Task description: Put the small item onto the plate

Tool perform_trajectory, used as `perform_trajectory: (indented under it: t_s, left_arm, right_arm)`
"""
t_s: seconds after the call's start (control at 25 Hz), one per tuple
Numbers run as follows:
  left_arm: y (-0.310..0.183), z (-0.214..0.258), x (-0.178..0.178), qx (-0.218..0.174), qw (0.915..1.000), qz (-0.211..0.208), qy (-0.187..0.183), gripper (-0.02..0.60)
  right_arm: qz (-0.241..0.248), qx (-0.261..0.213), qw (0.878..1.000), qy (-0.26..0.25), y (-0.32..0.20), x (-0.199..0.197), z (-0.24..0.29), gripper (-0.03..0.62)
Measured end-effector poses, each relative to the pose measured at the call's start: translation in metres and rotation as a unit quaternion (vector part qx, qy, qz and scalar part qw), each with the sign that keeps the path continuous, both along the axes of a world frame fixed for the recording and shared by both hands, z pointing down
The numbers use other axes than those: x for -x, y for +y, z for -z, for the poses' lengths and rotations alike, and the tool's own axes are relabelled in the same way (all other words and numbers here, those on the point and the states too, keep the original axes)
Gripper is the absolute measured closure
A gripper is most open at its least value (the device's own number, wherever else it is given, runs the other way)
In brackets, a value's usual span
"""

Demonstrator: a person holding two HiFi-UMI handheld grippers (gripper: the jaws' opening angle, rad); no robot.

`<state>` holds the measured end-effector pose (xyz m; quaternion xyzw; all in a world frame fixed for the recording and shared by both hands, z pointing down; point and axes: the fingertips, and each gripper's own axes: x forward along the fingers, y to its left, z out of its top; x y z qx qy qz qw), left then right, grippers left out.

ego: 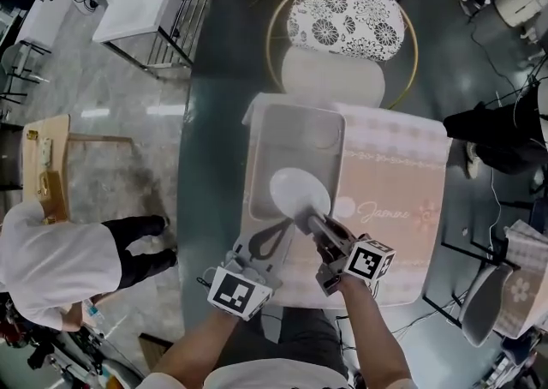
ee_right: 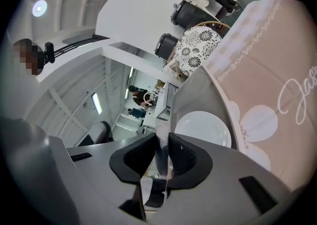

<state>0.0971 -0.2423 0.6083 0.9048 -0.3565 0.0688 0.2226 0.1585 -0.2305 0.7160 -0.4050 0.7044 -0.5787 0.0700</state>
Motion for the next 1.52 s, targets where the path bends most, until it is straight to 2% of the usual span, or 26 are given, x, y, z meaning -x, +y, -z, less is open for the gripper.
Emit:
perform_trajectory:
  t_s: [0.12,0.32,0.56,0.92,1.08,1.32,1.52]
  left_arm:
    - [-0.002,-0.007,-0.001,-0.003,1.0,0.001,-0.005,0.575]
    - [-0.006,-0.012,0.002,0.013,0.9998,0.012,-0.008,0.575]
    - [-0.011,-0.019,0.009,0.025,0.9993,0.026,-0.015,0.575]
    - [-0.018,-0.036,0.004,0.031,0.9989,0.025,-0.026,0.575]
    - [-0.025,-0.042,-0.006,0.038,0.9986,0.025,-0.029,0.575]
    - [-0.032,-0.046,-0.013,0.04,0.9985,0.022,-0.03,0.575]
    - [-0.033,-0.051,-0.017,0.045,0.9983,0.019,-0.031,0.575]
  right_arm:
    - [0.006,0.019,1.0,0.017,-0.005,0.0,-0.017,0.503]
    - [0.02,0.046,0.997,0.057,-0.013,0.001,-0.037,0.503]
    - [0.054,0.067,0.988,0.125,-0.016,0.006,-0.054,0.503]
    - [0.072,0.065,0.985,0.144,-0.026,0.008,-0.062,0.502]
    - [0.087,0.056,0.98,0.17,-0.032,0.009,-0.063,0.5]
    - [0.118,0.042,0.966,0.226,-0.038,0.008,-0.068,0.483]
    - [0.154,0.02,0.944,0.29,-0.04,0.003,-0.071,0.453]
